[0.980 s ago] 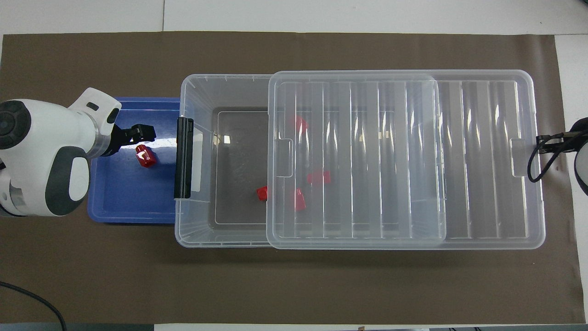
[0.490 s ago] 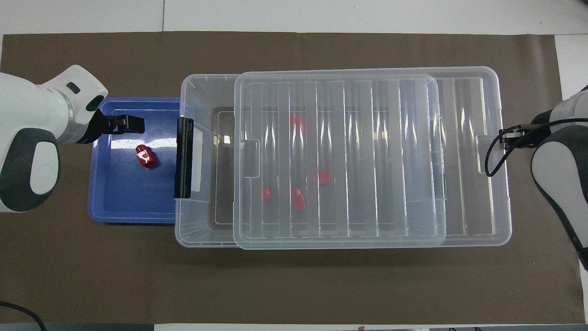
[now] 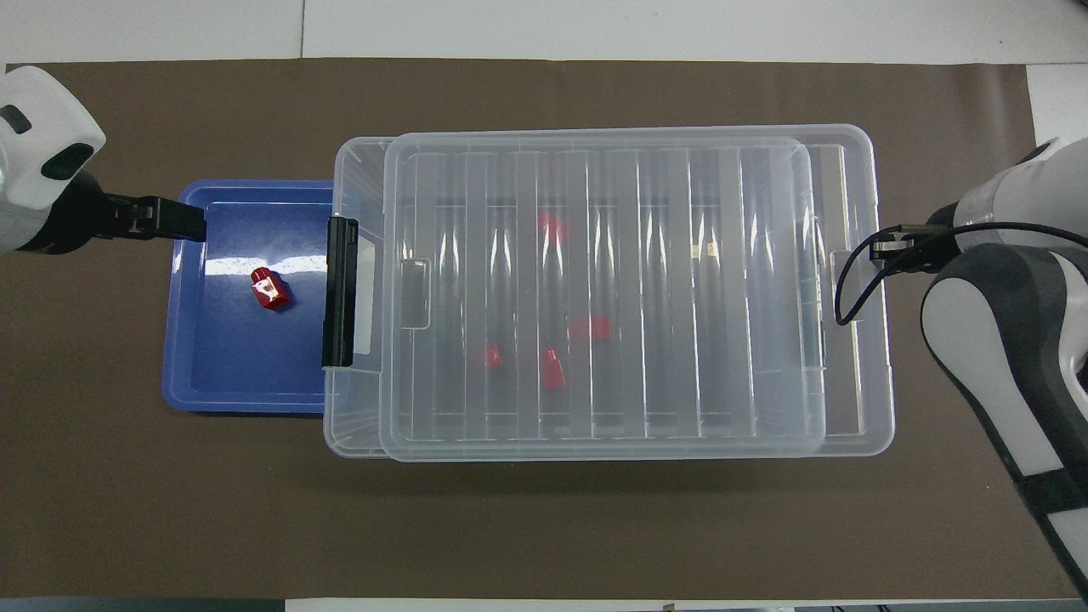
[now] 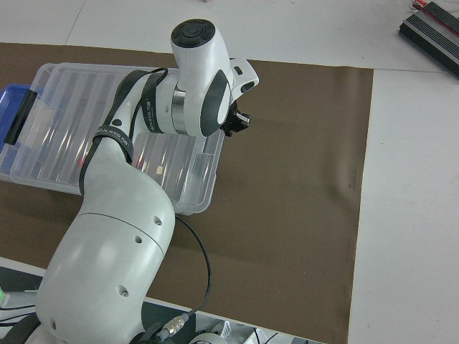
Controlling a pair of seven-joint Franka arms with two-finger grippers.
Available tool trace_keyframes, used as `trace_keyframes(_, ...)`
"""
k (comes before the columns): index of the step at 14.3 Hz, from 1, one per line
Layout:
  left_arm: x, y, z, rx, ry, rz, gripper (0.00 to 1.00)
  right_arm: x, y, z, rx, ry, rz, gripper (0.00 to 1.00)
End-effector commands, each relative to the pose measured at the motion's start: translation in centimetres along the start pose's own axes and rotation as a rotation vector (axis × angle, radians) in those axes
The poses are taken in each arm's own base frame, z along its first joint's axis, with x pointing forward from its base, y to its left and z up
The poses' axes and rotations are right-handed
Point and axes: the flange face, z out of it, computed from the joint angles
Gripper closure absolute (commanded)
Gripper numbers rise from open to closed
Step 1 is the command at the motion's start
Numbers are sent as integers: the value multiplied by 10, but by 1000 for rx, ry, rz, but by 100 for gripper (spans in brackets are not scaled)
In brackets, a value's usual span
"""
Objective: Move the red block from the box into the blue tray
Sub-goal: 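Withdraw the left gripper while the right gripper slides the lid closed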
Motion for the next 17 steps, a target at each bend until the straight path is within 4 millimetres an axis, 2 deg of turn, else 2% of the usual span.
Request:
trace_keyframes(1, 0, -21, -12, 4, -52, 28, 0, -8, -12, -2, 10, 7, 29, 100)
trace_keyframes(3, -3, -21, -16, -9, -84, 92, 0, -9, -15, -2, 10, 7, 38, 100)
trace_keyframes(6, -11, -22, -11, -12, -125, 105, 0, -9, -17, -2, 10, 7, 36, 100)
trace_keyframes(8, -15, -21, -5, -13, -141, 120, 0, -11, -26, -1, 10, 6, 43, 100)
trace_keyframes(17, -16, -10, -5, -13, -135, 137, 0, -13, -40, -1, 11, 7, 66, 100)
